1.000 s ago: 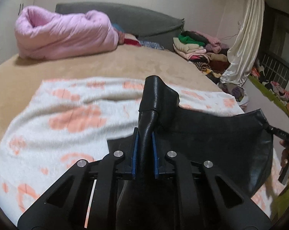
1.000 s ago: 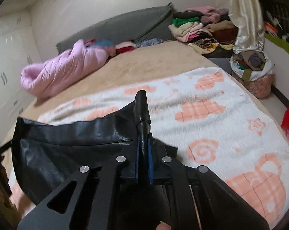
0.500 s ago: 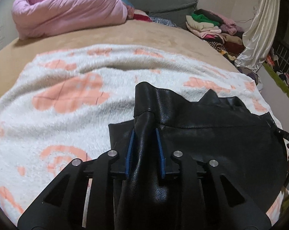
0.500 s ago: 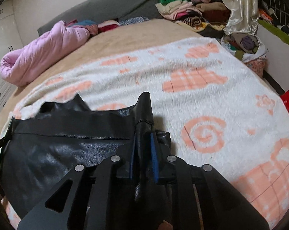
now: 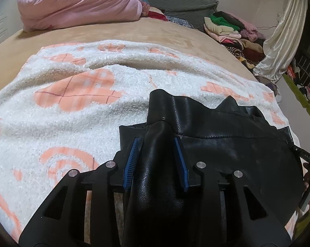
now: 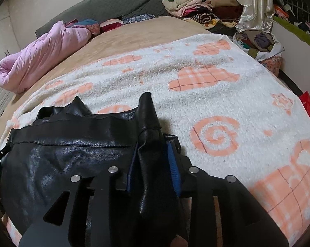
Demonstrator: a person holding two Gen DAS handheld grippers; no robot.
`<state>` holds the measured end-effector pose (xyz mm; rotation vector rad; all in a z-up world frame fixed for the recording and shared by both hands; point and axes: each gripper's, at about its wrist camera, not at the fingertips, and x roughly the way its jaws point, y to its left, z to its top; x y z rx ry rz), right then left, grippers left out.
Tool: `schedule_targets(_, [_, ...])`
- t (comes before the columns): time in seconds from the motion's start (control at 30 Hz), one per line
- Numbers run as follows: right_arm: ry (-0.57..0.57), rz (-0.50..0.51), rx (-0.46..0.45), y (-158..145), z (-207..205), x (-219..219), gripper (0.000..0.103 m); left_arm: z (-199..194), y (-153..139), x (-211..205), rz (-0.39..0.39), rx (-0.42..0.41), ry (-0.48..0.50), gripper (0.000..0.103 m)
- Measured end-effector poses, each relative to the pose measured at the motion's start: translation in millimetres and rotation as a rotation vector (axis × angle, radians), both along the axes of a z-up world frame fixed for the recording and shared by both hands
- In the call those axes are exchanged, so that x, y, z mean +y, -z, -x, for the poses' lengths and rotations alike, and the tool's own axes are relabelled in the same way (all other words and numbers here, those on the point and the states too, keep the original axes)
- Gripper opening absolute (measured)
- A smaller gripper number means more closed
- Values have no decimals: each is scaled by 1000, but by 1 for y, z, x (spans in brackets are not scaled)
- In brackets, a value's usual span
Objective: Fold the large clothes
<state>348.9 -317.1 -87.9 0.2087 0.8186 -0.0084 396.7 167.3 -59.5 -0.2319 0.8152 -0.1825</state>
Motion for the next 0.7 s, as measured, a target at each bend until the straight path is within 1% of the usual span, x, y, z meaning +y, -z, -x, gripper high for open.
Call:
schedule_targets(0.07, [14, -6, 2, -2, 2, -2, 41, 1, -2, 0, -4, 0, -5, 31])
schedule_targets(0.1, [21, -10, 11, -2, 3, -4, 55, 1, -2, 1, -3, 0, -7, 32])
schedule_targets(0.13, [26, -20, 19, -2, 3, -6, 68, 2, -3, 1, -1, 1, -8, 32])
schedule_targets(0.17, [27, -42, 21, -2, 4, -9, 69, 2, -3, 1, -2, 1, -7, 32])
schedule_targets(0.2, [28, -55, 21, -2, 5, -11, 69, 2, -3, 1, -5, 0, -7, 35])
schedule_targets(0.23, [30, -66, 23, -3, 6, -13, 71, 2, -3, 1, -9, 0, -10, 41])
schedule_targets(0.3, [31, -74, 20, -6, 9, -15, 77, 4, -5, 2, -16, 3, -15, 49])
schedule_targets(0.37, [16, -82, 11, -10, 14, -15, 81, 7, -7, 2, -21, 0, -16, 52])
schedule_targets(0.4, [10, -82, 7, -13, 19, -15, 83, 8, -8, 1, -27, -1, -19, 57])
schedule_targets(0.43, [5, -86, 2, -16, 22, -14, 85, 10, -10, 1, -33, 0, -22, 65])
schedule_targets(0.5, [-10, -98, -3, -20, 27, -14, 87, 14, -13, -1, -37, -2, -24, 71])
schedule_targets(0.57, [-18, -107, -13, -25, 34, -13, 89, 18, -17, -2, -38, -5, -22, 74])
schedule_targets(0.63, [-27, -119, -24, -32, 42, -13, 90, 22, -22, -3, -38, -8, -23, 82])
schedule_targets(0.67, [-30, -124, -29, -34, 45, -13, 90, 25, -24, -4, -36, -9, -24, 84])
schedule_targets(0.7, [-35, -130, -35, -37, 49, -13, 91, 29, -28, -3, -28, -11, -24, 89])
